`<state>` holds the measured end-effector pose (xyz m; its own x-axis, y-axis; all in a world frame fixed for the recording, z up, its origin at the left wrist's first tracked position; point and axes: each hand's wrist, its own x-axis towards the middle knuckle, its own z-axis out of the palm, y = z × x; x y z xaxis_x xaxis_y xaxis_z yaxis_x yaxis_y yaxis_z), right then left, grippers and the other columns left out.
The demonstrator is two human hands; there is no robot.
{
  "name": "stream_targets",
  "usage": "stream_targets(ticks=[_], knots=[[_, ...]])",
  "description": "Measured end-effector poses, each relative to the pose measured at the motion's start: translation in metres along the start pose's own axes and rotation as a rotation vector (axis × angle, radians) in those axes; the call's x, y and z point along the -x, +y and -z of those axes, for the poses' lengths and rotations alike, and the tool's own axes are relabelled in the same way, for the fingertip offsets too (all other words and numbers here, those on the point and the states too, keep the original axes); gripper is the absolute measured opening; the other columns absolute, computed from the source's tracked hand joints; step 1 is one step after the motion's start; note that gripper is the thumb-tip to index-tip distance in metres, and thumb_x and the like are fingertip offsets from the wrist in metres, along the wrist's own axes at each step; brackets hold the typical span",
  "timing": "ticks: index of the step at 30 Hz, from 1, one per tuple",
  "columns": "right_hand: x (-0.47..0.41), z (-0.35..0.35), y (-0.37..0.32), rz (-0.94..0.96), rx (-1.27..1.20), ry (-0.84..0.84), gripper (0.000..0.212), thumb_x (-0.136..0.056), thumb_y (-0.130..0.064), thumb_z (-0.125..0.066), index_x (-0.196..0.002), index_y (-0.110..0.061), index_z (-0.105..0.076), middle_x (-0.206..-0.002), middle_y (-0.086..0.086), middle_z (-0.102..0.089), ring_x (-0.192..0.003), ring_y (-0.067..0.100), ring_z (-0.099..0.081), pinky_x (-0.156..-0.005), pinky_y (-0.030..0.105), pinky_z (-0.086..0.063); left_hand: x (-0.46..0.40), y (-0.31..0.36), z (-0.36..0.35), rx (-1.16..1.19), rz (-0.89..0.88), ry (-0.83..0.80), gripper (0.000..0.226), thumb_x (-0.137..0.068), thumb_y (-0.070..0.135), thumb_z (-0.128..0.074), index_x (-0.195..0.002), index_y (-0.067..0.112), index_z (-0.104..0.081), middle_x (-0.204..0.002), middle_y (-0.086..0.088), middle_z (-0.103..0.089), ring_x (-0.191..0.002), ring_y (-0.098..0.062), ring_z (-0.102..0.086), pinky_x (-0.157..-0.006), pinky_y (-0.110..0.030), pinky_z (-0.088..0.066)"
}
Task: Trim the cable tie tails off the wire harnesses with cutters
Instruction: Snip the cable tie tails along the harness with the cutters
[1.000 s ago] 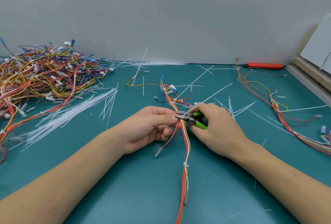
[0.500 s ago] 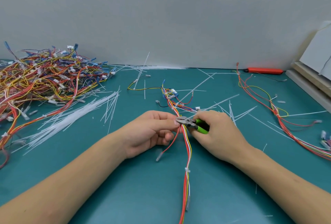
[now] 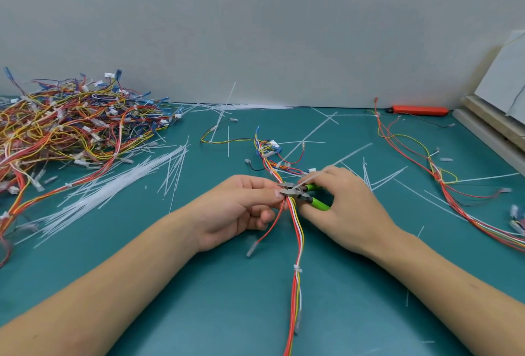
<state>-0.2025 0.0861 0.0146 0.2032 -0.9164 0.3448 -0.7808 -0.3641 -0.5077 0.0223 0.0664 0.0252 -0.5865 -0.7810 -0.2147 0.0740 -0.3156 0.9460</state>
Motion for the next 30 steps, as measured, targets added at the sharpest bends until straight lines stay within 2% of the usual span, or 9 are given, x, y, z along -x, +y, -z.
stream_targets(ticks=[5, 7, 10, 14, 16, 20, 27, 30], knots=[[0.001, 0.004, -0.003, -0.011, 0.028, -0.006, 0.023, -0.081, -0.038, -0.075, -0.103, -0.034, -0.07, -0.094, -0.019, -0.067, -0.095, 0.009, -0.058, -0.086, 0.031, -0.048, 0.0, 0.001, 0.0, 0.005, -0.007, -0.014, 0.009, -0.095, 0.011, -0.066, -0.091, 0.013, -0.074, -0.087, -0.005, -0.073, -0.055, -0.008, -0.049, -0.055, -0.017, -0.044], [0.001, 0.007, -0.003, -0.016, 0.04, -0.02, 0.022, -0.08, -0.045, -0.071, -0.099, -0.034, -0.069, -0.091, -0.018, -0.067, -0.091, 0.007, -0.059, -0.084, 0.033, -0.051, 0.0, 0.0, 0.0, 0.02, -0.009, -0.012, 0.004, -0.092, 0.011, -0.07, -0.092, 0.012, -0.073, -0.087, -0.005, -0.072, -0.055, -0.008, -0.049, -0.054, -0.018, -0.044], [0.003, 0.01, -0.006, -0.027, 0.026, -0.024, 0.026, -0.079, -0.054, -0.063, -0.1, -0.039, -0.067, -0.093, -0.023, -0.068, -0.095, 0.001, -0.062, -0.084, 0.032, -0.053, -0.001, -0.001, 0.001, 0.03, -0.008, -0.022, 0.007, -0.088, 0.014, -0.072, -0.094, 0.01, -0.073, -0.088, -0.006, -0.071, -0.055, -0.008, -0.048, -0.054, -0.018, -0.044], [0.007, 0.013, -0.007, 0.006, 0.056, -0.09, 0.033, -0.08, -0.051, -0.057, -0.111, -0.04, -0.064, -0.104, -0.026, -0.065, -0.103, -0.001, -0.058, -0.091, 0.029, -0.051, 0.0, -0.001, 0.001, 0.036, -0.003, -0.013, 0.01, -0.087, 0.015, -0.072, -0.095, 0.01, -0.073, -0.089, -0.007, -0.071, -0.055, -0.008, -0.048, -0.054, -0.018, -0.044], [0.008, 0.014, -0.005, 0.016, 0.072, -0.133, 0.041, -0.08, -0.049, -0.055, -0.119, -0.039, -0.061, -0.116, -0.025, -0.062, -0.114, 0.002, -0.055, -0.099, 0.029, -0.049, 0.0, -0.001, 0.0, 0.032, -0.006, -0.016, 0.009, -0.087, 0.016, -0.072, -0.095, 0.011, -0.073, -0.089, -0.007, -0.07, -0.055, -0.008, -0.048, -0.054, -0.018, -0.043], [0.007, 0.014, 0.003, 0.006, 0.133, -0.207, 0.059, -0.082, -0.041, -0.056, -0.14, -0.033, -0.051, -0.138, -0.017, -0.054, -0.134, 0.007, -0.044, -0.115, 0.025, -0.036, 0.0, -0.002, 0.001, 0.033, -0.005, -0.008, 0.014, -0.087, 0.016, -0.072, -0.099, 0.009, -0.071, -0.086, -0.006, -0.071, -0.055, -0.008, -0.049, -0.054, -0.018, -0.044], [0.004, 0.008, 0.008, -0.001, 0.129, -0.149, 0.036, -0.083, -0.032, -0.061, -0.119, -0.027, -0.06, -0.118, -0.014, -0.059, -0.118, 0.013, -0.05, -0.104, 0.027, -0.041, 0.001, 0.0, 0.0, 0.031, -0.013, -0.002, 0.016, -0.087, 0.015, -0.071, -0.101, 0.007, -0.07, -0.084, -0.005, -0.071, -0.055, -0.009, -0.05, -0.054, -0.019, -0.044], [0.003, 0.005, 0.007, 0.001, 0.141, -0.099, 0.026, -0.083, -0.027, -0.064, -0.109, -0.024, -0.062, -0.105, -0.012, -0.061, -0.106, 0.017, -0.051, -0.097, 0.034, -0.044, 0.001, 0.0, -0.001, 0.02, -0.014, -0.003, 0.013, -0.087, 0.016, -0.071, -0.099, 0.01, -0.074, -0.089, -0.007, -0.071, -0.055, -0.009, -0.049, -0.054, -0.018, -0.044]])
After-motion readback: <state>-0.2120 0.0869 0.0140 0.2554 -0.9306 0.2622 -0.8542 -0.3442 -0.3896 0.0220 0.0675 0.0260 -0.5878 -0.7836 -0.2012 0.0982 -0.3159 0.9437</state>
